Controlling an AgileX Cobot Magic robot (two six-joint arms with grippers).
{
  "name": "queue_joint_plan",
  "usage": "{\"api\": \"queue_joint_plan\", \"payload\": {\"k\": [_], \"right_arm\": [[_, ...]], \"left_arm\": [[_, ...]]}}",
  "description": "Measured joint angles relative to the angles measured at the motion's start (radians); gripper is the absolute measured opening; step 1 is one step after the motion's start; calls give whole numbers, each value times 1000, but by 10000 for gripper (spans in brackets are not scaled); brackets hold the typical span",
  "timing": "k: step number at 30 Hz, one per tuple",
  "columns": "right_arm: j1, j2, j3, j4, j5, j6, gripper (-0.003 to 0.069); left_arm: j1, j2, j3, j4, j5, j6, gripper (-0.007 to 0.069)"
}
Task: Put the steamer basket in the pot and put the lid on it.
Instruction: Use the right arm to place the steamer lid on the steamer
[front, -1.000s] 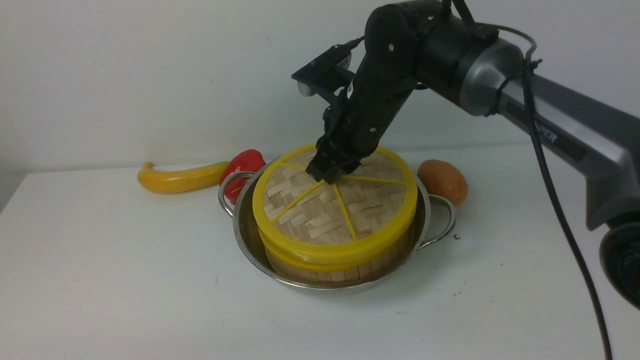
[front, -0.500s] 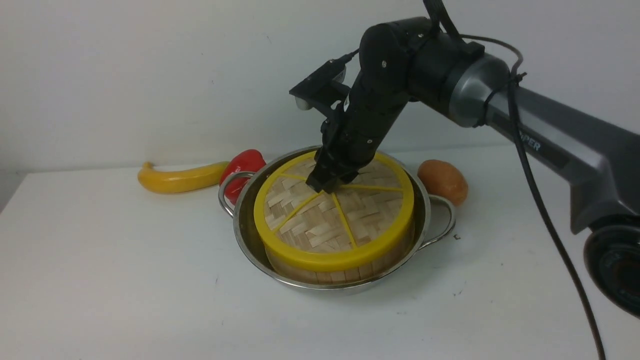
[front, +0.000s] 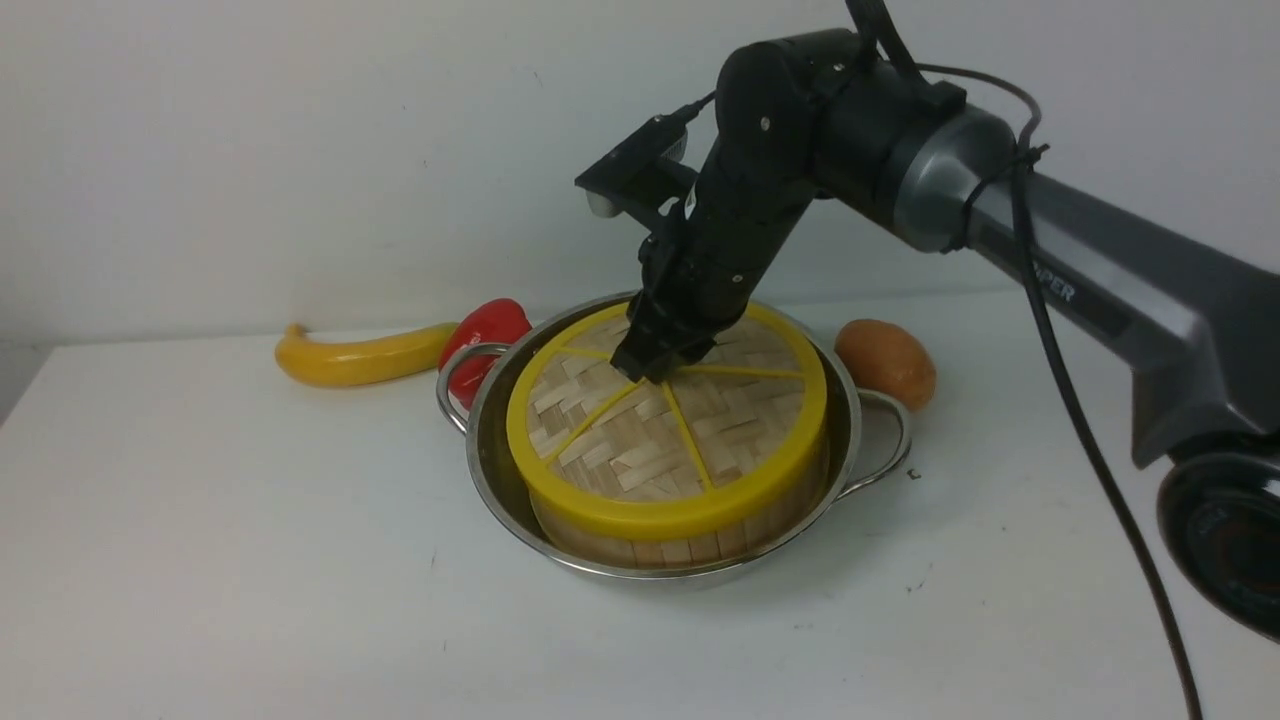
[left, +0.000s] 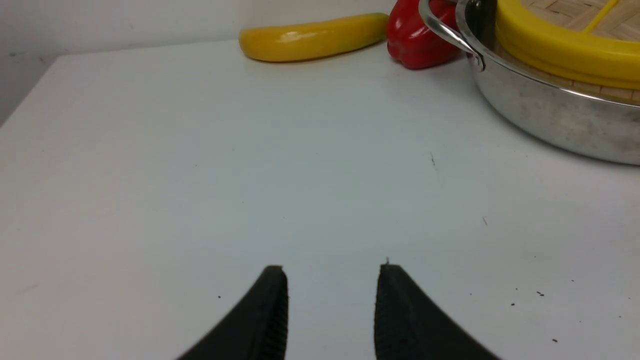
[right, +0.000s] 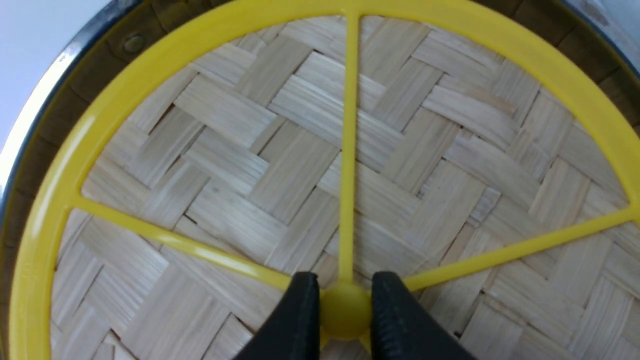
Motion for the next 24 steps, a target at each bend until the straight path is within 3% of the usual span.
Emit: {"api": "queue_joint_plan", "payload": {"k": [19,23,24], "right_arm": [[0,1,0,11,-2,-1,121],[0,1,-1,16,-4,-1,231],[0,1,-2,5,-5,-1,300]], "left_arm": [[0,0,0,0,0,0,239],[0,0,0,0,0,0,239],[0,0,0,0,0,0,239]]}}
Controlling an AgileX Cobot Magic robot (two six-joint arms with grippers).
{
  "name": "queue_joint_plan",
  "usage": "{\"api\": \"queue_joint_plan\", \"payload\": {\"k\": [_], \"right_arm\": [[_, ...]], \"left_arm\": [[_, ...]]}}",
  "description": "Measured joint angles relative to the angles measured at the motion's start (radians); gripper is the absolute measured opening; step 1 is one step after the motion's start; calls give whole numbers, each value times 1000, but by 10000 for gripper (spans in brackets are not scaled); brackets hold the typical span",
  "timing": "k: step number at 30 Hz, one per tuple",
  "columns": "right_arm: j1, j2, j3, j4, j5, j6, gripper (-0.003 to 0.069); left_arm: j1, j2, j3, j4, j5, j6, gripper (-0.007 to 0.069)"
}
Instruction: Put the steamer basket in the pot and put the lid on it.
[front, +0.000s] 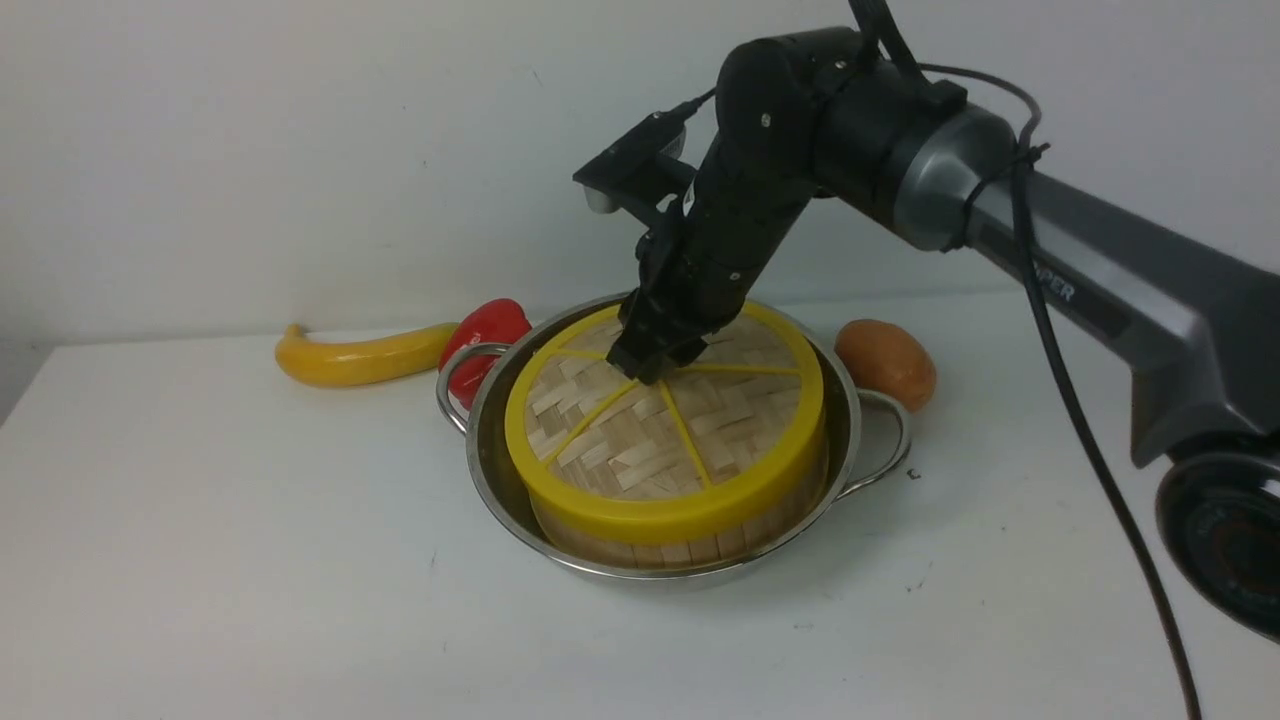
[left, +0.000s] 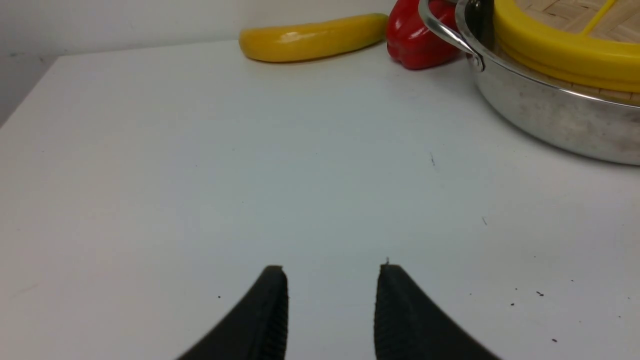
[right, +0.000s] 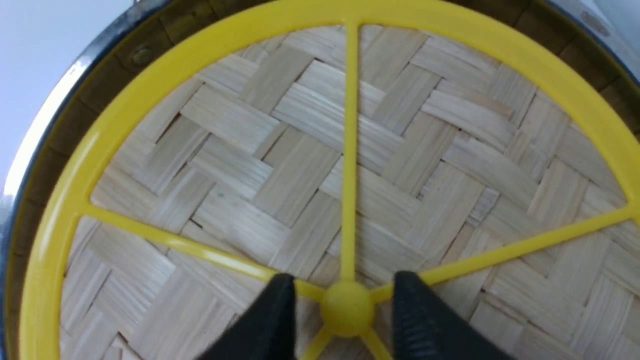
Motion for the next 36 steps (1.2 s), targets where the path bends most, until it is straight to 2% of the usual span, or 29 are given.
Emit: {"api": "queue_joint_plan", "payload": {"k": [1,3,6,15,21,24,29,34,36], "right_arm": [[0,0,0,-12,0,0,355],[0,0,0,-36,0,0,416],[0,0,0,-63,0,4,480],[0,0,-19,-64,1,77,493],[0,0,-149,-63,3,125,493],[0,-4,-266,-73,4,190,491],[0,-43,-367,-81,15,292,415],[0,-114,-430,-96,18,327,194],[0,-141,-438,-99,20,333,81]], "left_arm": [[0,0,0,0,0,0,239],[0,0,0,0,0,0,239],[0,0,0,0,0,0,239],[0,0,0,0,0,0,239],[0,0,0,0,-1,0,239],[0,0,0,0,-1,0,239],[0,0,0,0,-1,0,239],[0,0,0,0,-1,0,239],[0,0,0,0,-1,0,239]]}}
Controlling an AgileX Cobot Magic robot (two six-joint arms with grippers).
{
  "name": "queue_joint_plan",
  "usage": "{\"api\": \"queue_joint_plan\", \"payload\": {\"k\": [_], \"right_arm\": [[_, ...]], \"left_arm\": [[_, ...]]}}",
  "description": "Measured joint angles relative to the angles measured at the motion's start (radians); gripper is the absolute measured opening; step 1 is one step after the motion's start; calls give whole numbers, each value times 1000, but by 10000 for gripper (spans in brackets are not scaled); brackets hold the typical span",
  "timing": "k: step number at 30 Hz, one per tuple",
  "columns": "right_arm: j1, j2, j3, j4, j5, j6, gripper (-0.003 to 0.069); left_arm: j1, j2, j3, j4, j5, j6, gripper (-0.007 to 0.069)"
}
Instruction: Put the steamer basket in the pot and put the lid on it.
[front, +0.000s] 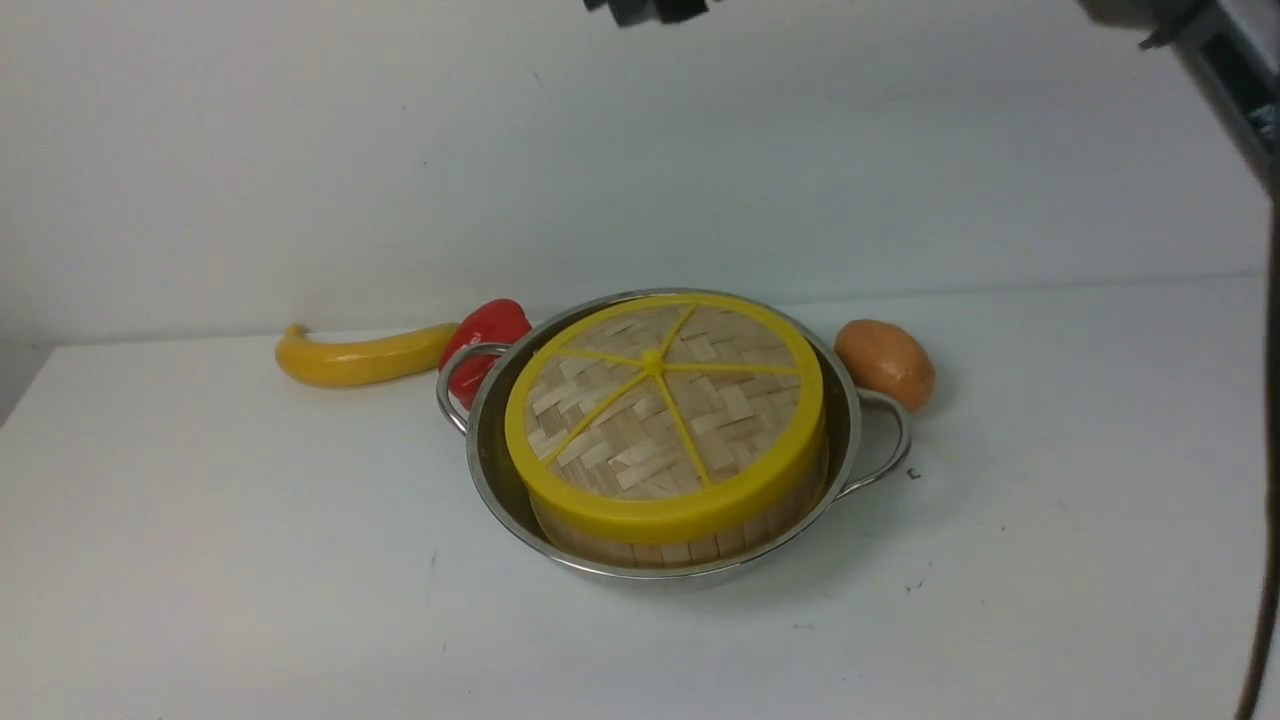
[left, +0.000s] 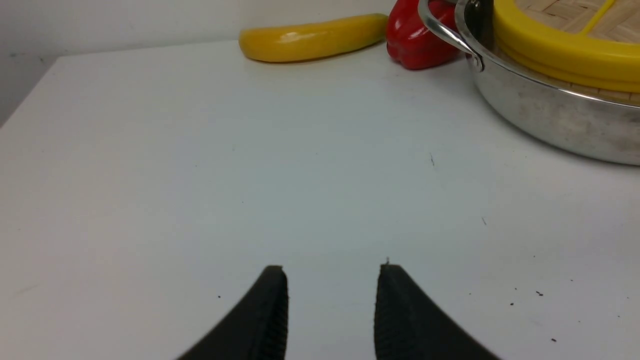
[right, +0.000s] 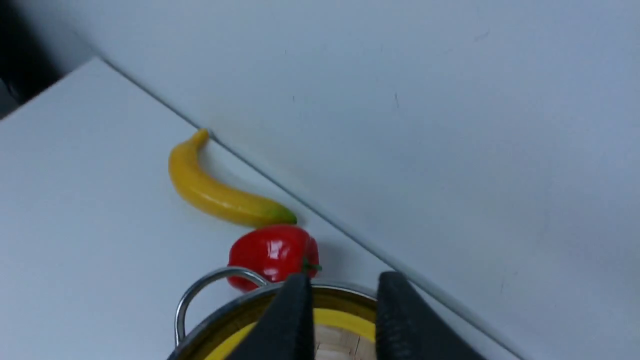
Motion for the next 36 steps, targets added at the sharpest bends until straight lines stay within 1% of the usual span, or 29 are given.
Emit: {"api": "queue_joint_plan", "payload": {"k": [1,3,4,11,15,18,21,24,27,28,32,36], "right_arm": [[0,-12,-1,2,2,2,23],[0,-34,-7,21,4,5,-26],[0,-36,-7,24,4,5,-29],[0,-91,-9,180,7,5,-34],[0,-94,-9,207,7,12,-34],[0,-97,-9,165,10,28,-33],[0,-113,-9,84,12,-13,-31],[0,-156,-9,-13,19,-66,-30],[-1,-223,-9,-125,19,-76,-30],[-7,-261,-9,-176,18,-69,-29],[-36,-340,-13,-265,18,-27,-29],[-58,-388,-10,-276,18,35,-26]], "left_arm": [[0,0,0,0,0,0,239],[0,0,0,0,0,0,239],[0,0,0,0,0,0,239],[0,0,0,-1,0,0,239],[0,0,0,-1,0,0,239],[0,0,0,-1,0,0,239],[0,0,0,-1,0,0,239],[0,0,0,-1,0,0,239],[0,0,0,-1,0,0,239],[0,0,0,-1,0,0,239],[0,0,0,-1,0,0,239],[0,0,0,-1,0,0,239]]}}
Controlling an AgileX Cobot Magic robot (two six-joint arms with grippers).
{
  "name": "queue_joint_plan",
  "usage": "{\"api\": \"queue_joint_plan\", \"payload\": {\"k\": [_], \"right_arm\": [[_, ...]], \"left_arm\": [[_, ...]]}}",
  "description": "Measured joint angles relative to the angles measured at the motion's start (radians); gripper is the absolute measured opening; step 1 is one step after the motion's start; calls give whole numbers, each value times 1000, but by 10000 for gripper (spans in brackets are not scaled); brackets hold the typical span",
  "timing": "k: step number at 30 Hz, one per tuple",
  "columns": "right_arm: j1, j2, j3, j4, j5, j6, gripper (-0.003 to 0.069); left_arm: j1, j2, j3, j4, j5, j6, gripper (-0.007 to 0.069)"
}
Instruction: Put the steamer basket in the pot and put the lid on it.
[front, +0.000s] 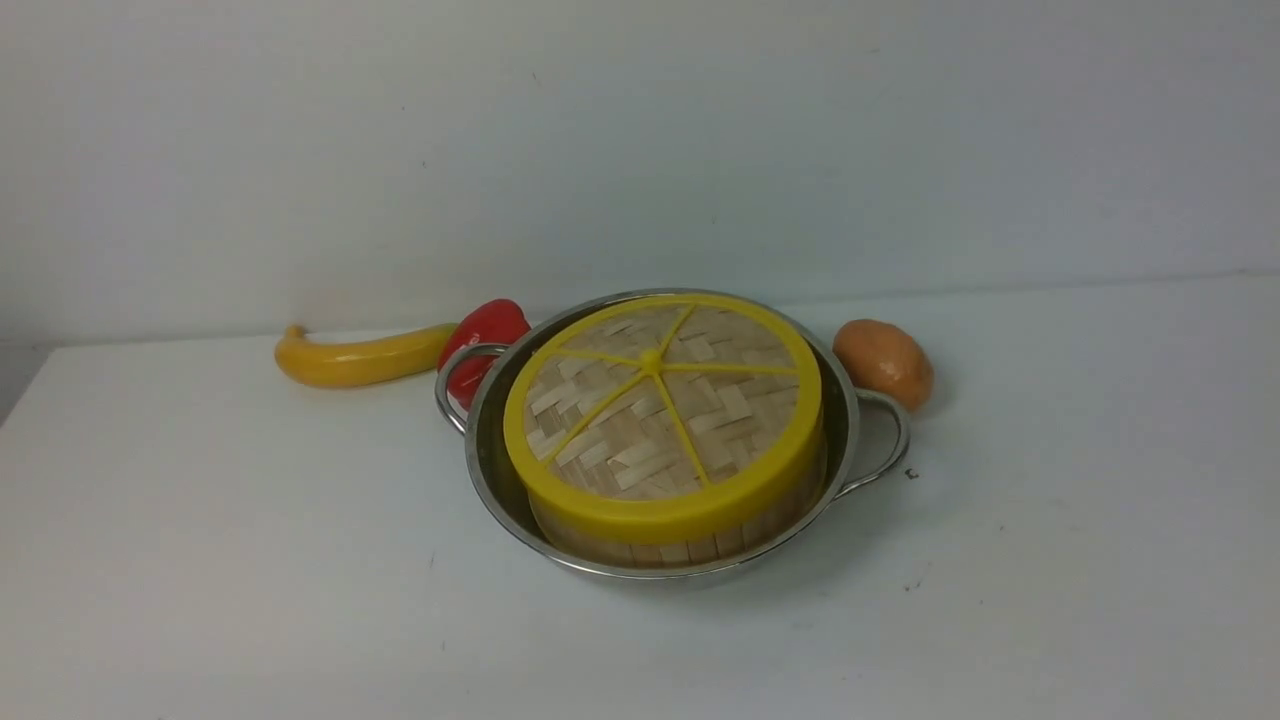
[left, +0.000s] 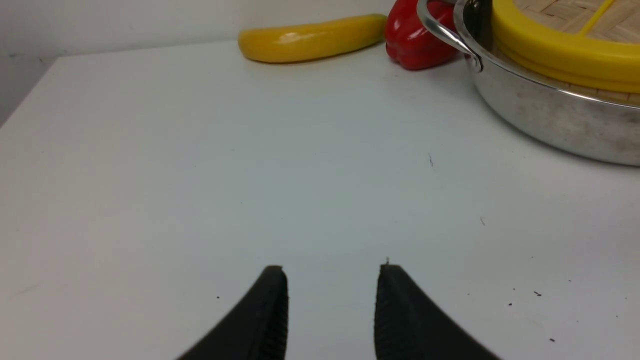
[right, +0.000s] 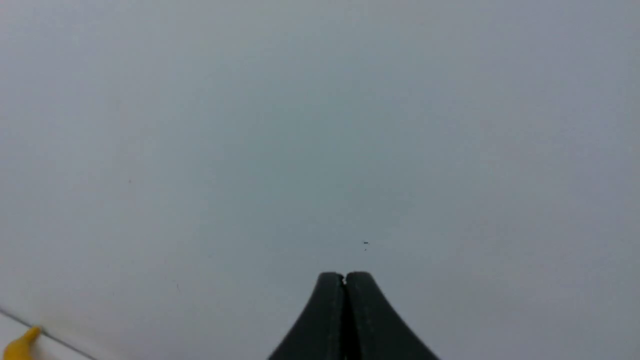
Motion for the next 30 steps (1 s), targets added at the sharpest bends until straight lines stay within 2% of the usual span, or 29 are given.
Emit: {"api": "queue_joint_plan", "payload": {"k": [3,8,18,24,26,30], "right_arm": [[-1,-57,82,37,-6,13,-24],[-1,-177,347,92,-137,-16,-25],[-6,-439,862,79,-272,-19,-22],[-79,-593,1212,71,-434,49,-18],[-130,-671,1402,71,-517,94,-18],[-207,-770,1605,72,-616,131,-16]], "left_arm": [[0,0,0,0,0,0,239],[0,0,0,0,0,0,239],[0,0,0,0,0,0,239],[0,0,0,0,0,0,239],[0,0,0,0,0,0,239],[0,0,0,0,0,0,239]]}}
